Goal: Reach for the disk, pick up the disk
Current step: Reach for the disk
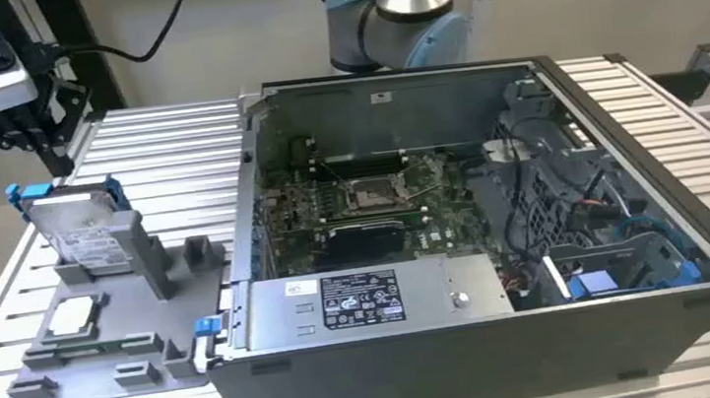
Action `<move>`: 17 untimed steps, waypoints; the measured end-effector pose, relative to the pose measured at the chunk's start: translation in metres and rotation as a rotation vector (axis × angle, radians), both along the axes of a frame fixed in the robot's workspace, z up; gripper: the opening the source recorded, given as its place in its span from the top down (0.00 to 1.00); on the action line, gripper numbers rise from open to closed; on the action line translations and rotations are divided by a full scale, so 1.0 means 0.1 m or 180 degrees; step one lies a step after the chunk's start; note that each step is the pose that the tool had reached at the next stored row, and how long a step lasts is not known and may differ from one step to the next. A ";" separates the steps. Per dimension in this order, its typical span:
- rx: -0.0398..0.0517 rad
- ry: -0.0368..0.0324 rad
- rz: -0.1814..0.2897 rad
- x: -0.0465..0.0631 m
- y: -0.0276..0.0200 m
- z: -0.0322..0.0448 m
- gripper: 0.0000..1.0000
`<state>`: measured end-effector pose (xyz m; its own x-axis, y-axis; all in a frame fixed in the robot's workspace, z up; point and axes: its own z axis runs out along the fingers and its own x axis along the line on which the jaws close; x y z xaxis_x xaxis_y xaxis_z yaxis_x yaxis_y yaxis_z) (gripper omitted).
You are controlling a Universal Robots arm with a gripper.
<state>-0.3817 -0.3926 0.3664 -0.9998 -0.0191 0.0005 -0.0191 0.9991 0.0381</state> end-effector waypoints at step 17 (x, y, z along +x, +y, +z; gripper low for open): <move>-0.0016 0.0000 -0.0001 0.00 0.039 -0.001 1.00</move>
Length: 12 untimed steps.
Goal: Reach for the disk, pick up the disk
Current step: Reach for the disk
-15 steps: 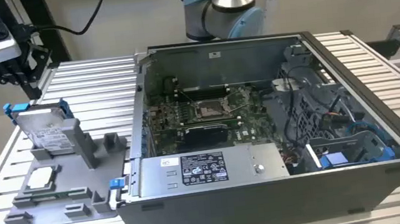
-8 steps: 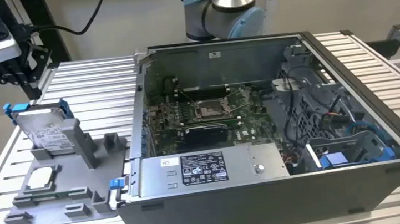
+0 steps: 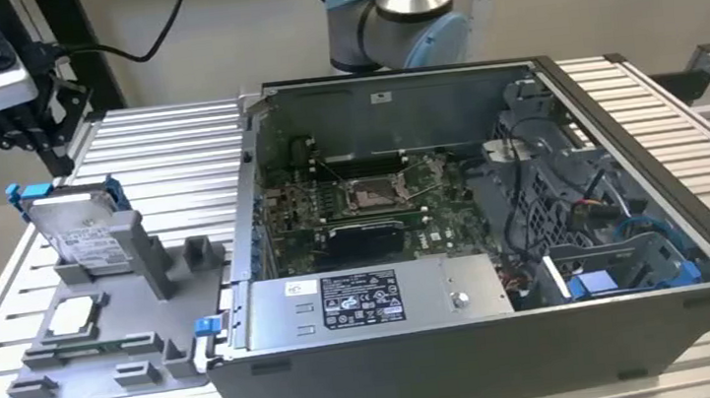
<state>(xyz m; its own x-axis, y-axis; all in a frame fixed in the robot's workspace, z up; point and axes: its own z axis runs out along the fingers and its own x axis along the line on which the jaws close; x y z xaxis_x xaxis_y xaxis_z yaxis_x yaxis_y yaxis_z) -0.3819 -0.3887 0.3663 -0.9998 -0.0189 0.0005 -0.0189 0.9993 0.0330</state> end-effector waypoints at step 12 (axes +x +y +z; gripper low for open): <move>-0.0002 0.0001 0.0020 -0.45 0.122 -0.009 1.00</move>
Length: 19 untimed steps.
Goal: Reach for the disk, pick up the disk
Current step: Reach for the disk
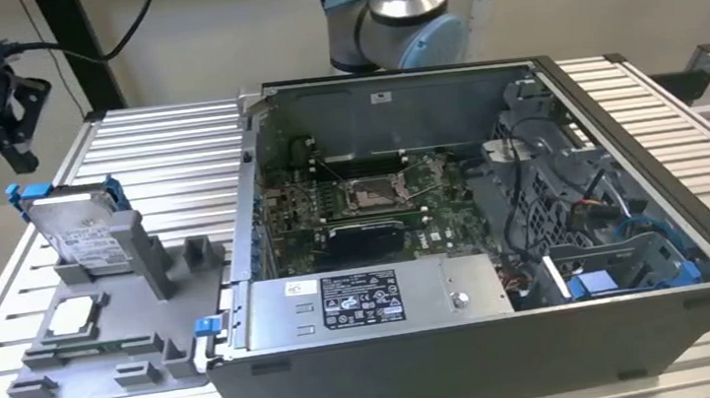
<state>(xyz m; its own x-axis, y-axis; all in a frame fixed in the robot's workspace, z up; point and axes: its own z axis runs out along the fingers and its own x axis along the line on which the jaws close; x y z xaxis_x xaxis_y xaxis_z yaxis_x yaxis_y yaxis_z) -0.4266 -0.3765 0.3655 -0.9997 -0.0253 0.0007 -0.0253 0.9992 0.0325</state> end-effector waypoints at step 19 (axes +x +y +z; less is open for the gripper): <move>-0.0002 -0.0001 0.0131 -0.10 0.000 -0.004 1.00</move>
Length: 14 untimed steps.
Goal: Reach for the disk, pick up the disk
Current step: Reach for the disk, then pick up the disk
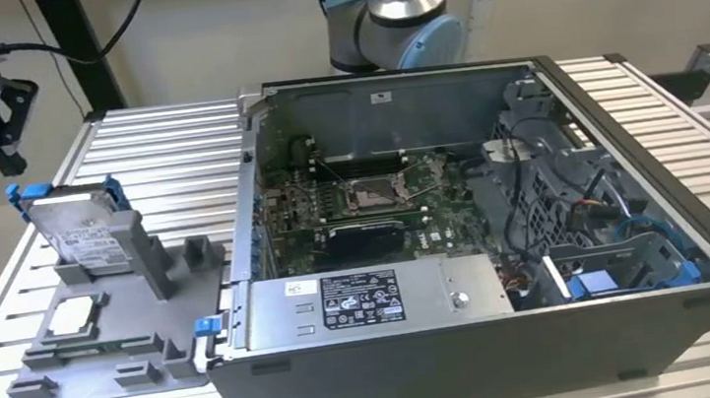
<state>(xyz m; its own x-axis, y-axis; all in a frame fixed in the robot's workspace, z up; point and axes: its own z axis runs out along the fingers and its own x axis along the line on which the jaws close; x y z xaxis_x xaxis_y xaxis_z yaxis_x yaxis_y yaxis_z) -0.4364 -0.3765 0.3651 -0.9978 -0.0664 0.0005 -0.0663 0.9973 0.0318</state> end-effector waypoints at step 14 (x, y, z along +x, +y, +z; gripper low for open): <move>-0.0027 0.0000 0.0726 0.00 0.000 0.000 1.00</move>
